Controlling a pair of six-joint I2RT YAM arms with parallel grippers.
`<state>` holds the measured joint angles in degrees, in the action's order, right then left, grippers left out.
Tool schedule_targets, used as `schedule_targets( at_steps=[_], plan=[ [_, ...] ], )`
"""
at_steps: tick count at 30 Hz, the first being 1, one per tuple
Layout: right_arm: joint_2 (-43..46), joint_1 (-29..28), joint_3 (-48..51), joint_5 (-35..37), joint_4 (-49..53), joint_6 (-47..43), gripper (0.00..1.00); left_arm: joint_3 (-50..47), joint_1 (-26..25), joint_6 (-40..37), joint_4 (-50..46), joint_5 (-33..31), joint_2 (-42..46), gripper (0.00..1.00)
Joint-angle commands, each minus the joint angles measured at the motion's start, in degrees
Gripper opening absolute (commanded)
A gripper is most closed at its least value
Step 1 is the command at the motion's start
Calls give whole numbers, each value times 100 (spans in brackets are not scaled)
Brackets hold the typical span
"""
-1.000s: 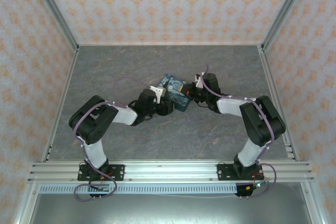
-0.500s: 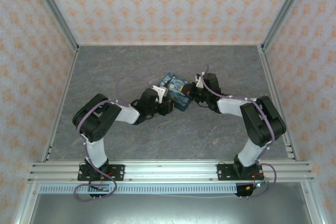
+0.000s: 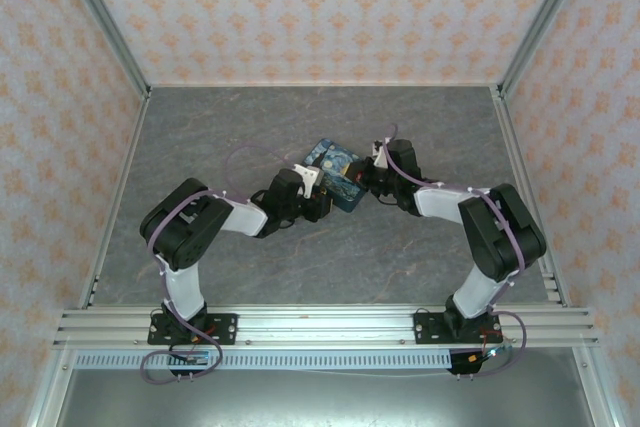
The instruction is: Unlock the padlock with the key
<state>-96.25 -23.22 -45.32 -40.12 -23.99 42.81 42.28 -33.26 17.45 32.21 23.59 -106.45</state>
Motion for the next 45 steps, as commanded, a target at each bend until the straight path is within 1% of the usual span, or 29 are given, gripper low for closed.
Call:
schedule_targets(
  at_steps=[1,10,13,15,19,23,28,30,36,40,45],
  plan=[
    [110,-27,98,83,289,-124,0,69,-67,-74,-237,137,-125,31],
    [463,-25,33,105,69,-127,0,44,-76,92,-309,-61,98,25],
    [754,-24,-17,127,66,-238,0,17,-102,308,-348,-87,282,25],
    [1059,-31,-39,177,245,-438,0,11,-149,487,-468,-130,467,25],
    [1778,-41,114,343,832,-1059,0,182,-259,890,-1095,-205,844,25],
    [2522,-125,565,560,1363,-1711,0,530,-306,1446,-1897,-48,1115,25],
    [3272,-352,1341,760,1224,-2039,0,1048,-305,2031,-2802,186,1350,25],
    [3516,-474,1640,852,1136,-2122,0,1288,-305,2293,-3068,398,1347,24],
    [3778,-846,2119,1211,961,-2425,0,1666,-307,3170,-3305,696,1271,24],
    [3715,-989,2363,1480,544,-2477,0,1826,-304,3468,-3374,834,1224,23],
    [3438,-1059,2344,1532,305,-2583,0,1862,-313,3725,-3310,958,1237,22]
  ],
)
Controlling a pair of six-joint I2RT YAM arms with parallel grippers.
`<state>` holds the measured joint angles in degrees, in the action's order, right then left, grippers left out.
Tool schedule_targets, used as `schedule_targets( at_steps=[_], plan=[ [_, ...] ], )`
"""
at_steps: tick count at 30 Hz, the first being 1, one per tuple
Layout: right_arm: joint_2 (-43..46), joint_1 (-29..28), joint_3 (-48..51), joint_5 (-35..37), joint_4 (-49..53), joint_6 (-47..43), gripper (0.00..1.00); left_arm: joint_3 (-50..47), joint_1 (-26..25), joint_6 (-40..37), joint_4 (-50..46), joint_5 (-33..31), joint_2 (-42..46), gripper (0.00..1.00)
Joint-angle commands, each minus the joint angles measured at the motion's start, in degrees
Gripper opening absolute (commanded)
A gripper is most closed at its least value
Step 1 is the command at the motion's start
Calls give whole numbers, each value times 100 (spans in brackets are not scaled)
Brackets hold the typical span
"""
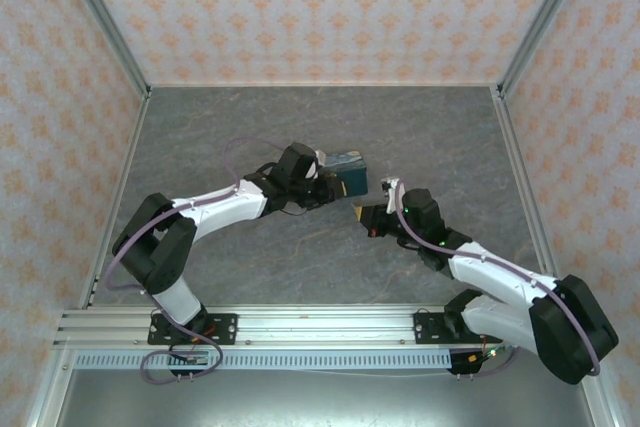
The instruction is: Unlock the padlock with the key
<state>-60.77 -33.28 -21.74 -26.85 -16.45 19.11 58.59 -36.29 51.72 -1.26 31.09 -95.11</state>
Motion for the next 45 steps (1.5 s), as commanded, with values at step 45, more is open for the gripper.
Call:
schedule_targets(
  at_steps=[45],
  plan=[
    [-734,-94,-175,385,-1236,-101,0,258,-18,373,-43,301,99,22]
  ],
)
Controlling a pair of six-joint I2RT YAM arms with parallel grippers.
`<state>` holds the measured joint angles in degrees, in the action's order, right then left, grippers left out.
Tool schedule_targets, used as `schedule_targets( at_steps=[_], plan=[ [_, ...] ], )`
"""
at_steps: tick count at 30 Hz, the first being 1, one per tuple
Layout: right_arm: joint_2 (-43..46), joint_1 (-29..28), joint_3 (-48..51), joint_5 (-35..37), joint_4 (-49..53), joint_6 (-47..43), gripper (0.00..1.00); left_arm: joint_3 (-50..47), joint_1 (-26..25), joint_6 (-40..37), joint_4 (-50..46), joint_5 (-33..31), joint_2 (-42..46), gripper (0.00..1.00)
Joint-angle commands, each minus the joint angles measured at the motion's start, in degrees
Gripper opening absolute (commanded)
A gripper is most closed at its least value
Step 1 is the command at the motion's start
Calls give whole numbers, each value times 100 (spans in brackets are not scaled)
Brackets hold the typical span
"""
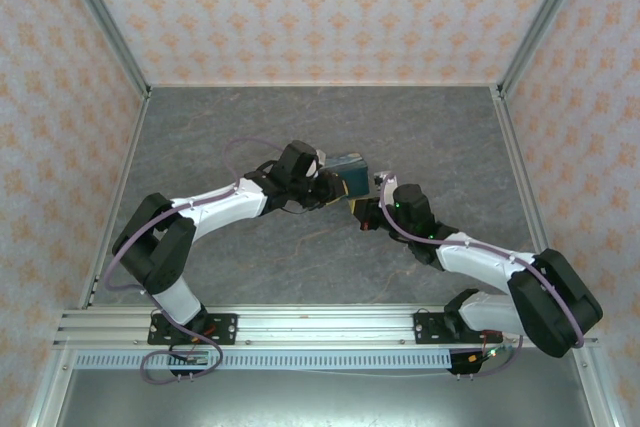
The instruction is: Unlock the padlock with the key
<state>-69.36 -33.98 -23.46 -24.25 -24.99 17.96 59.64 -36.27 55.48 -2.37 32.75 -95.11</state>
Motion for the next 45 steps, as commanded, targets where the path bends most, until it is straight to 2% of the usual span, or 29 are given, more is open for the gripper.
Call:
schedule_targets(
  at_steps=[1,28,45],
  plan=[
    [124,-22,-1,117,-383,14,0,154,-20,6,62,128,98,22],
    [332,-22,263,147,-479,105,0,22,-20,336,213,-40,100,22],
    [-22,-25,81,140,-524,73,0,22,-20,332,198,-23,133,22]
  ],
)
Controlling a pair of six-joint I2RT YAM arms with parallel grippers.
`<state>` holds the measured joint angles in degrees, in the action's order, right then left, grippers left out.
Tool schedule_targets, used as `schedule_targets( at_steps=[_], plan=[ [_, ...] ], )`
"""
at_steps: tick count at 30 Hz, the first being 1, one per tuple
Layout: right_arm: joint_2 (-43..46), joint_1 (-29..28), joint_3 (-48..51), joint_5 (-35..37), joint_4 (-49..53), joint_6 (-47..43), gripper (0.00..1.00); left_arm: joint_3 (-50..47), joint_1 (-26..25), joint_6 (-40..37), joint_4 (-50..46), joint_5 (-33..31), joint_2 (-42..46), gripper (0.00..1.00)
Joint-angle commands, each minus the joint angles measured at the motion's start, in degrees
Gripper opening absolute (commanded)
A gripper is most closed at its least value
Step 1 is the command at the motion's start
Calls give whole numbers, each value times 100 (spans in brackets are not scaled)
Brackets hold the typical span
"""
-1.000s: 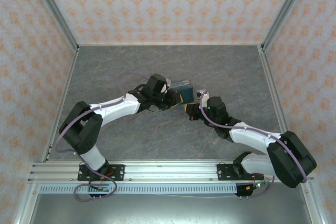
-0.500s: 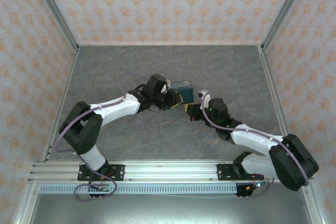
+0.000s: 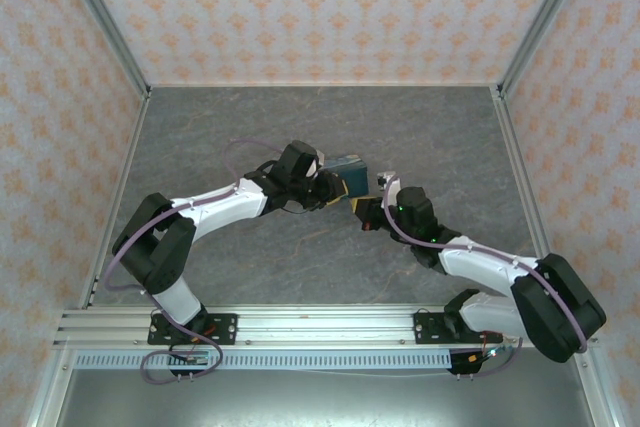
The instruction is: Unlock the padlock with the key
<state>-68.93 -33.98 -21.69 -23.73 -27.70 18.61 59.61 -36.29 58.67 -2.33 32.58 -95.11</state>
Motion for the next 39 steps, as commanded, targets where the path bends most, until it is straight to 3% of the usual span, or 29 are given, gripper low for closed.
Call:
schedule_targets(
  at_steps=[1,39],
  plan=[
    [-74,-25,-98,86,-244,3,0,24,-15,13,184,-14,129,21],
    [79,-28,51,105,-310,69,0,10,-23,-5,145,-58,54,21]
  ],
)
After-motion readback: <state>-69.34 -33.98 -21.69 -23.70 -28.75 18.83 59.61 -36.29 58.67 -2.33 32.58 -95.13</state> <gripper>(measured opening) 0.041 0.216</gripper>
